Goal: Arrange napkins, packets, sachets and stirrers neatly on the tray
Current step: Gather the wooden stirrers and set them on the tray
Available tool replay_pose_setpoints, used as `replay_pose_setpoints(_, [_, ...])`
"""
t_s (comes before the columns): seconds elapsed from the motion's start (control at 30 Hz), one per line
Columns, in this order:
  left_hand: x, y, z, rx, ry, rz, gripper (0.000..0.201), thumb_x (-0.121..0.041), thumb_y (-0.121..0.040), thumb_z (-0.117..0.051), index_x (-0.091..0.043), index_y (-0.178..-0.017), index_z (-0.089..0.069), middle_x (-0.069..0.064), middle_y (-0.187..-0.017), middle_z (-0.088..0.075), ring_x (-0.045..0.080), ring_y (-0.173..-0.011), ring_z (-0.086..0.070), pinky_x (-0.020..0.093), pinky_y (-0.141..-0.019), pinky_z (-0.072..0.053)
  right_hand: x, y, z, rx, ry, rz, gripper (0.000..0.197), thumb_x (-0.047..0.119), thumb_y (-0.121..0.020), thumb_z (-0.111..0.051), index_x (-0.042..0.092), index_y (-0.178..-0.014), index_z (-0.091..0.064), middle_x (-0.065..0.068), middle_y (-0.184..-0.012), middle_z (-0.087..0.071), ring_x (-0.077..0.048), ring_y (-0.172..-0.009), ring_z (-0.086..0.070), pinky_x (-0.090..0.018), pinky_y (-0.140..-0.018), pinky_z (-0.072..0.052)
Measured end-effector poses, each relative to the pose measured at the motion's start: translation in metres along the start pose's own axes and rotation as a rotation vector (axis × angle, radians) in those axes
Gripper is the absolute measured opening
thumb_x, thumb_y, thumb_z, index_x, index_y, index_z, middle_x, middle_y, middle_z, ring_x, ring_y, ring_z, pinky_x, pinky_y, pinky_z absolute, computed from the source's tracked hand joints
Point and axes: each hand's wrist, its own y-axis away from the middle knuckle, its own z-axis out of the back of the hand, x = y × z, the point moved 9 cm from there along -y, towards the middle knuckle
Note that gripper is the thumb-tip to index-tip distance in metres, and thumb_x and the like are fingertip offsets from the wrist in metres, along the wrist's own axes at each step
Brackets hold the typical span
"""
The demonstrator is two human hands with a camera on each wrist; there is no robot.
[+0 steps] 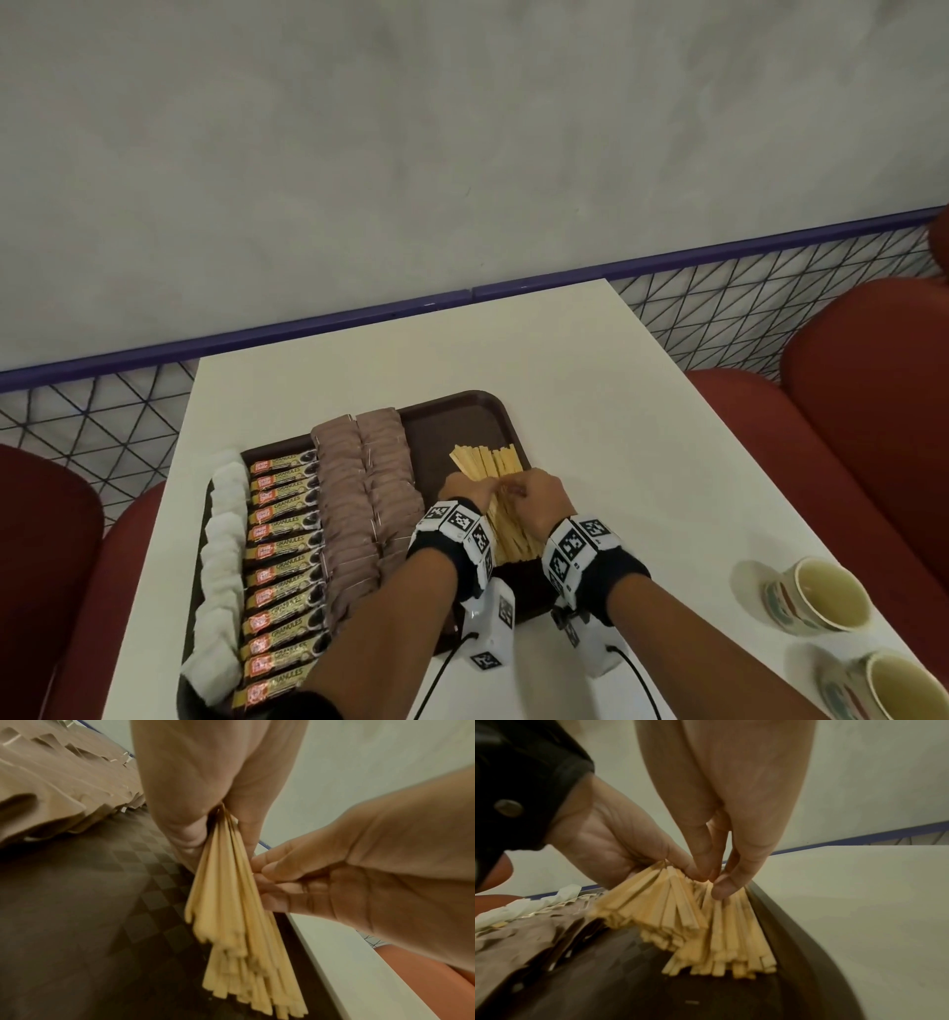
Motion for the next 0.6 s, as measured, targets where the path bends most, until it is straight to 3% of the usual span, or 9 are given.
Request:
replay_pose_setpoints(0.1, [0.003,0.001,0.006,-0.012,-0.008,0.007,0.032,-0.026,-0.088,-0.058,0.003,-0.101,-0.058,0.014,-0.093,-0.056,0.033,-0.101,-0.061,0.031,-0.074,-0.044,0.006,0.002,-0.004,0.011,-0.007,0.006,0.034,0.010,-0.095,-0.043,0.010,-0.126,-0.058,-0.014,-0.126,-0.060,-0.026,-0.116,-0.056,-0.029,-0.097,-0.044])
replay_pose_setpoints(0.2, [0.006,0.001,0.010,-0.011,-0.006,0.026,0.028,-0.024,-0.089,-0.057,-0.004,-0.072,-0.047,0.009,-0.079,-0.053,0.025,-0.085,-0.054,0.028,-0.069,-0.039,0.012,0.006,-0.007,0.025,-0.022,0.021,0.033,0.011,-0.096,-0.043,0.008,-0.125,-0.057,-0.015,-0.125,-0.060,-0.026,-0.115,-0.056,-0.029,-0.097,-0.043])
replay_pose_setpoints(0.27, [0.009,0.001,0.012,-0.007,-0.010,0.045,0.031,-0.023,-0.089,-0.056,-0.006,-0.067,-0.042,0.006,-0.070,-0.048,0.024,-0.084,-0.053,0.028,-0.069,-0.039,0.015,0.008,-0.010,0.038,-0.012,0.034,0.033,0.011,-0.096,-0.043,0.007,-0.126,-0.057,-0.015,-0.124,-0.061,-0.026,-0.115,-0.056,-0.029,-0.096,-0.043])
replay_pose_setpoints(0.33, [0.009,0.003,0.012,0.024,-0.024,0.049,0.022,-0.021,-0.089,-0.055,0.000,-0.084,-0.052,0.010,-0.079,-0.053,0.028,-0.086,-0.056,0.028,-0.069,-0.039,0.016,0.008,-0.015,0.053,-0.001,0.032,0.034,0.009,-0.096,-0.043,0.008,-0.127,-0.056,-0.015,-0.125,-0.060,-0.026,-0.115,-0.056,-0.029,-0.097,-0.043])
replay_pose_setpoints(0.4, [0.009,0.004,0.014,0.040,-0.052,0.052,0.028,-0.020,-0.089,-0.054,0.003,-0.104,-0.055,0.016,-0.089,-0.054,0.029,-0.088,-0.058,0.028,-0.069,-0.038,0.017,0.009,-0.019,0.063,0.005,0.030,0.035,0.006,-0.095,-0.042,0.008,-0.127,-0.055,-0.015,-0.126,-0.059,-0.026,-0.117,-0.055,-0.029,-0.098,-0.043])
replay_pose_setpoints(0.5, [0.010,0.004,0.016,0.063,-0.091,0.056,0.019,-0.019,-0.091,-0.052,-0.001,-0.095,-0.055,0.017,-0.100,-0.056,0.030,-0.099,-0.060,0.029,-0.071,-0.041,0.020,0.010,-0.024,0.066,0.013,0.041,0.034,0.004,-0.095,-0.041,0.005,-0.125,-0.056,-0.015,-0.124,-0.060,-0.026,-0.116,-0.056,-0.026,-0.094,-0.043])
replay_pose_setpoints(0.6, [0.013,0.005,0.016,0.061,-0.040,0.060,0.030,-0.014,-0.094,-0.047,0.006,-0.116,-0.055,0.020,-0.112,-0.058,0.035,-0.116,-0.056,0.037,-0.091,-0.046,0.023,0.011,-0.030,0.077,0.007,0.046,0.033,0.003,-0.094,-0.042,0.005,-0.123,-0.058,-0.015,-0.122,-0.061,-0.026,-0.113,-0.058,-0.023,-0.089,-0.043])
